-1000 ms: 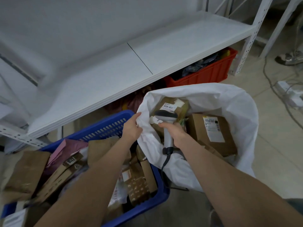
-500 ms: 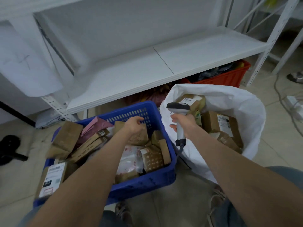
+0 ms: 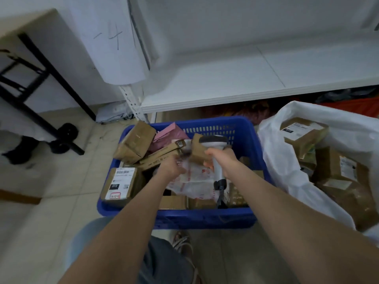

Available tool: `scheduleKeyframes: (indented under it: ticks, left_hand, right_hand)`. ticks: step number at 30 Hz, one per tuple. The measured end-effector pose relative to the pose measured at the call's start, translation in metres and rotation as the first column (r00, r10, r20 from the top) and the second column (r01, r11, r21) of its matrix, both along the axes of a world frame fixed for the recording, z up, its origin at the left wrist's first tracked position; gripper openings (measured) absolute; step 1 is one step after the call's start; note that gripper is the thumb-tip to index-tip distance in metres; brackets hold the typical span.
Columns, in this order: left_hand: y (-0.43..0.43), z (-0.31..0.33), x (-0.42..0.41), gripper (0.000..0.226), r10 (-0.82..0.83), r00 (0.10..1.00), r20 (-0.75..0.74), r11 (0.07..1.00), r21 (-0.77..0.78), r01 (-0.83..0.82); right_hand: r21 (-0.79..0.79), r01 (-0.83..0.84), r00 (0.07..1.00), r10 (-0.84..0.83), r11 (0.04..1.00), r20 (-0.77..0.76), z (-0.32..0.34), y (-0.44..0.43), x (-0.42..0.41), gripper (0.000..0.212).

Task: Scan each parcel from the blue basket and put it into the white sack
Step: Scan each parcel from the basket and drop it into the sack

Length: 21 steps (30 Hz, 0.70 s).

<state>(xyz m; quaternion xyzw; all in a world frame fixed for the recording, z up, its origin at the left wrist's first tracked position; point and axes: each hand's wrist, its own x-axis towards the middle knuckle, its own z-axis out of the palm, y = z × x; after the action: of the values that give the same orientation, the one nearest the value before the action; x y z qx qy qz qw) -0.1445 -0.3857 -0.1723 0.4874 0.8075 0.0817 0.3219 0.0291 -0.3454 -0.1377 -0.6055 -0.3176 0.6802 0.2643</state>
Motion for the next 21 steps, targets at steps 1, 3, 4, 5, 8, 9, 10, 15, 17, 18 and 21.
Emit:
scheduleKeyframes:
  ticks: [1, 3, 4, 5, 8, 9, 10, 15, 17, 18, 21]
  left_hand:
    - [0.005, -0.005, -0.007, 0.052, 0.008, 0.999, -0.041, 1.000, 0.026, -0.007]
    - [0.018, -0.013, -0.021, 0.058, 0.025, 0.992, -0.125, 0.995, 0.101, -0.012]
    - [0.026, -0.017, -0.026, 0.065, 0.028, 0.986, -0.165, 0.991, 0.136, -0.006]
    - [0.035, -0.021, -0.030, 0.072, 0.032, 0.979, -0.200, 0.988, 0.153, -0.001]
    - [0.065, -0.036, -0.039, 0.092, -0.004, 0.964, -0.265, 0.992, 0.124, 0.038]
    - [0.075, -0.043, -0.043, 0.095, -0.020, 0.961, -0.278, 0.995, 0.089, 0.046]
    - [0.084, -0.048, -0.044, 0.093, -0.026, 0.961, -0.277, 0.997, 0.059, 0.044]
    - [0.085, -0.057, -0.039, 0.041, -0.138, 0.914, -0.381, 0.990, -0.050, 0.128]
    - [0.075, -0.052, -0.032, 0.035, -0.161, 0.885, -0.437, 0.983, 0.014, 0.186]
    - [0.072, -0.044, -0.028, 0.033, -0.149, 0.894, -0.423, 0.978, 0.070, 0.196]
    - [0.064, -0.012, -0.020, 0.033, -0.061, 0.958, -0.281, 0.942, 0.300, 0.148]
  right_hand:
    - [0.005, 0.001, 1.000, -0.001, 1.000, 0.011, -0.004, 0.004, -0.012, 0.029]
    - [-0.009, 0.026, 1.000, -0.026, 1.000, 0.014, -0.014, 0.014, -0.033, 0.034]
    - [-0.017, 0.045, 0.999, -0.045, 0.999, 0.010, -0.018, 0.020, -0.041, 0.032]
    - [-0.023, 0.056, 0.998, -0.056, 0.998, 0.010, -0.024, 0.026, -0.048, 0.030]
    - [-0.048, 0.079, 0.997, -0.079, 0.996, 0.008, -0.039, 0.036, -0.057, 0.023]
    - [-0.066, 0.095, 0.995, -0.096, 0.993, -0.005, -0.044, 0.038, -0.057, 0.022]
    - [-0.084, 0.108, 0.994, -0.109, 0.991, -0.015, -0.049, 0.039, -0.057, 0.021]
    - [-0.093, 0.151, 0.987, -0.155, 0.984, -0.038, -0.059, 0.041, -0.044, 0.012]
    - [-0.077, 0.159, 0.986, -0.162, 0.984, -0.044, -0.055, 0.038, -0.038, 0.010]
    - [-0.065, 0.171, 0.983, -0.174, 0.983, -0.052, -0.051, 0.035, -0.034, 0.011]
    - [-0.053, 0.242, 0.963, -0.246, 0.969, -0.109, -0.037, 0.024, -0.018, 0.024]
